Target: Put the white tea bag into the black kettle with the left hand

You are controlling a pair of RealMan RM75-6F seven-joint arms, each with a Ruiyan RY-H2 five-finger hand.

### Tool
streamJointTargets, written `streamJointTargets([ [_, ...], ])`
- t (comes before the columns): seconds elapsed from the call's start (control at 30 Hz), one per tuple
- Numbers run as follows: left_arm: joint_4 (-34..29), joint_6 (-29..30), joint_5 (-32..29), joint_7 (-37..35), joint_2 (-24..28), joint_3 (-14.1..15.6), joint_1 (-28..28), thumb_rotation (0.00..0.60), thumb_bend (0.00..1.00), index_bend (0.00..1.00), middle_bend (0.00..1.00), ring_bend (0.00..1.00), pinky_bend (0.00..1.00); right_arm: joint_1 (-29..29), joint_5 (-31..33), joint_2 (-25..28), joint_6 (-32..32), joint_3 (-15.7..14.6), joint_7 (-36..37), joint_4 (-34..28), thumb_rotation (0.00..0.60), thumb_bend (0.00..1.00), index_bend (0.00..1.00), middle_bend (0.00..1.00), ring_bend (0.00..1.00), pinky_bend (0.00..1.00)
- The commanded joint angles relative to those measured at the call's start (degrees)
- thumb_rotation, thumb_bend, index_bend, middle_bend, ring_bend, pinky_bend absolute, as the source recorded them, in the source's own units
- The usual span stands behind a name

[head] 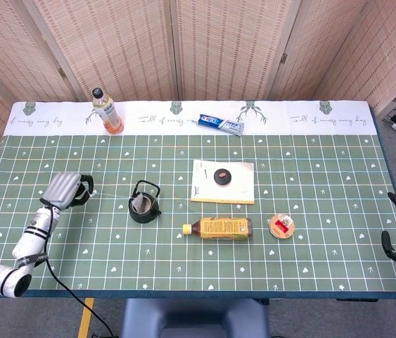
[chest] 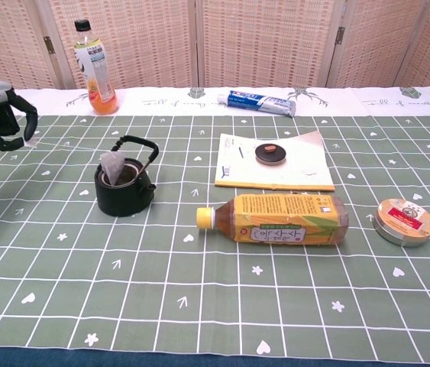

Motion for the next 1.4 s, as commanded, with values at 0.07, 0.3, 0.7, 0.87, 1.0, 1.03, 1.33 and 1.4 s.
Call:
streamJointTargets([
  [0.07, -1.9, -1.4, -0.4, -0.9, 0.9, 0.0, -0.1, 0.6, 0.42, 0.34, 1.0, 1.0, 1.0, -0.1, 0.0, 0.1, 0.1, 0.0, 0.1, 0.0, 0.6, 0.54, 0.0, 0.0, 0.0, 0.0],
  [0.3, -3.1, -1.4, 0.0, -0.6, 1.0, -0.2, -0.3, 0.6, 0.29, 0.22, 1.0, 1.0, 1.0, -0.2, -0.4, 0.1, 0.5, 0.0, 0.3, 0.1, 0.6, 0.54, 0.0, 0.0, 0.0, 0.0],
  [0.7, -12.9, -2.9, -3.4, -3.2, 6.9, -1.7, 1.4, 0.6, 0.28, 0.18, 1.0, 1.0, 1.0, 0.0, -0.5, 0.0, 0.2, -0.1, 0.5, 0.3, 0.6, 0.54, 0.0, 0.0, 0.0, 0.0],
  [0.87, -28.0, -9.9, -6.0, -1.0, 13.3, -1.1, -0.5, 0.6, 0.28, 0.1, 1.0, 1.0, 1.0, 0.4, -0.9, -0.2, -0.6, -0.4, 0.1, 0.2, 0.6, 0.54, 0.0, 0.0, 0.0, 0.0],
  [1.0, -35.1, -12.0, -9.3, 6.3, 15.4, -0.2, -2.5, 0.6, 0.28, 0.08, 1.0, 1.0, 1.0, 0.3, -1.6, -0.1, -0.2, -0.7, 0.2, 0.0, 0.6, 0.54, 0.0, 0.0, 0.0, 0.0],
  [1.03, -37.0, -13.1, -11.1, 8.8, 16.0, 0.4, -3.4, 0.6, 0.28, 0.07, 1.0, 1.0, 1.0, 0.1, -1.7, 0.1, 0.1, -0.8, 0.5, -0.1, 0.6, 0.54, 0.0, 0.0, 0.0, 0.0],
  [1.33, -41.2, -12.2, -25.3, 21.3, 14.3, 1.7, -9.5, 0.6, 0.28, 0.05, 1.0, 1.0, 1.0, -0.8, -3.1, 0.8, 2.5, -1.0, 2.1, -0.2, 0.6, 0.54, 0.0, 0.0, 0.0, 0.0],
  [1.4, -41.1, -11.4, -27.2, 24.0, 13.3, 2.4, -10.7, 0.6, 0.28, 0.06, 1.0, 1.0, 1.0, -0.8, -3.1, 0.9, 2.7, -0.9, 2.3, -0.1, 0.6, 0.54, 0.0, 0.0, 0.0, 0.0],
])
